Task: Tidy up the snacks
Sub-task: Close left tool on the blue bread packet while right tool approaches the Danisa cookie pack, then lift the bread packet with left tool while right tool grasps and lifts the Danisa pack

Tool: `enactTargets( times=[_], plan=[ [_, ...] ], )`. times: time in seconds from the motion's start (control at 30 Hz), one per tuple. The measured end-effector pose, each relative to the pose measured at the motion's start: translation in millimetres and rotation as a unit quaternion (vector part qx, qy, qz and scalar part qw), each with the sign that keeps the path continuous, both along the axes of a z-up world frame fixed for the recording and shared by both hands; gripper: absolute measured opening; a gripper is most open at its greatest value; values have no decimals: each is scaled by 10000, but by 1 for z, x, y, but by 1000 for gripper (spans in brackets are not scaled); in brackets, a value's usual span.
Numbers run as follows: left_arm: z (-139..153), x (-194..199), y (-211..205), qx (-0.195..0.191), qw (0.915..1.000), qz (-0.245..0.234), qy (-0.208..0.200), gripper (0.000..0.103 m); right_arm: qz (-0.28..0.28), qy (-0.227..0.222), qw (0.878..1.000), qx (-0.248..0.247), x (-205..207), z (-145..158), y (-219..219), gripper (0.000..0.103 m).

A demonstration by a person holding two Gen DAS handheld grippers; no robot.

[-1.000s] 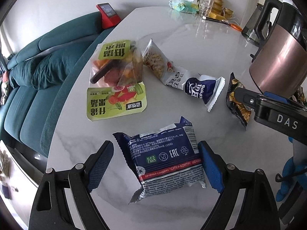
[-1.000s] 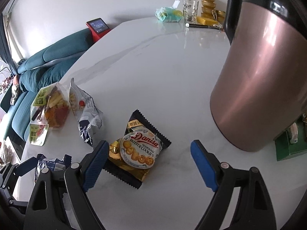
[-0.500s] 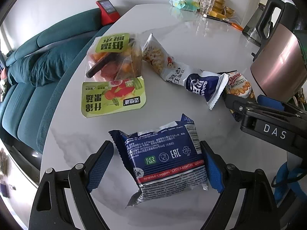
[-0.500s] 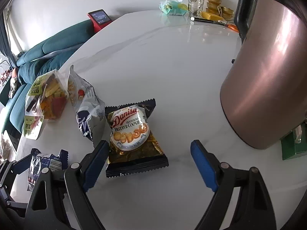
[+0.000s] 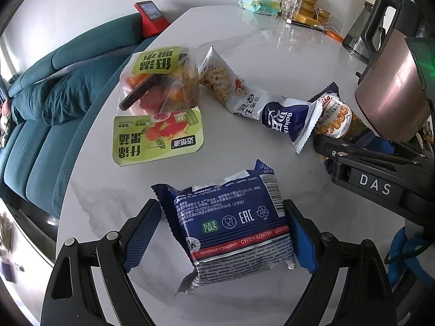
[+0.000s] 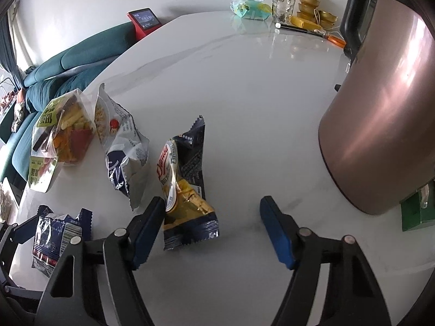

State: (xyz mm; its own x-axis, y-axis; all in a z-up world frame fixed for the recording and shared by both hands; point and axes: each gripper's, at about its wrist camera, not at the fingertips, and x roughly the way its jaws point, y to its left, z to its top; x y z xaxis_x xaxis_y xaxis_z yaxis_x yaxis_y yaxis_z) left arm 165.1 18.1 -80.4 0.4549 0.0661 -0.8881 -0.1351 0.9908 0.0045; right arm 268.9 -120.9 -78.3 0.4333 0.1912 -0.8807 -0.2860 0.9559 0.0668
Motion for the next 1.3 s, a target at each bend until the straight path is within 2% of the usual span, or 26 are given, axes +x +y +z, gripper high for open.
enactTargets(
  times=[0.53, 0.8, 0.83, 0.87, 0.9, 0.97, 1.0, 1.1, 1.17, 1.3],
  plan=[
    [-1, -2, -6, 117, 9999, -56, -37, 85, 125, -50, 9998, -126, -1, -2, 5, 70],
    [-3, -7, -9, 153, 9998, -131, -51, 94, 115, -4, 9998, -134, 5, -2, 5, 70],
    [-3, -7, -9, 150, 9998, -133, -50, 95, 98, -13, 9999, -134, 5, -2, 4, 65],
    [-3, -7, -8, 150, 9998, -138, -47, 96, 74, -29, 9999, -127, 4, -2, 3, 50],
    [-4, -7, -9, 148, 9998, -141, -35, 98, 59, -43, 9999, -121, 4, -2, 2, 42],
    [-4, -8, -9, 149, 9998, -146, -16, 100, 61, -54, 9999, -112, 2, -1, 1, 18],
    [-4, -7, -9, 150, 9998, -151, -9, 101, 51, -56, 9999, -109, 2, -1, -1, 13],
    [-4, -7, -10, 152, 9997, -167, -6, 101, 22, -77, 9999, -103, 0, -1, -3, 10],
    [-4, -8, -10, 150, 9998, -165, 1, 101, 35, -90, 9999, -98, -2, 0, -3, 0],
    [-4, -8, -10, 146, 9997, -184, 18, 101, 33, -113, 9999, -90, -4, 0, -5, 0]
  ],
)
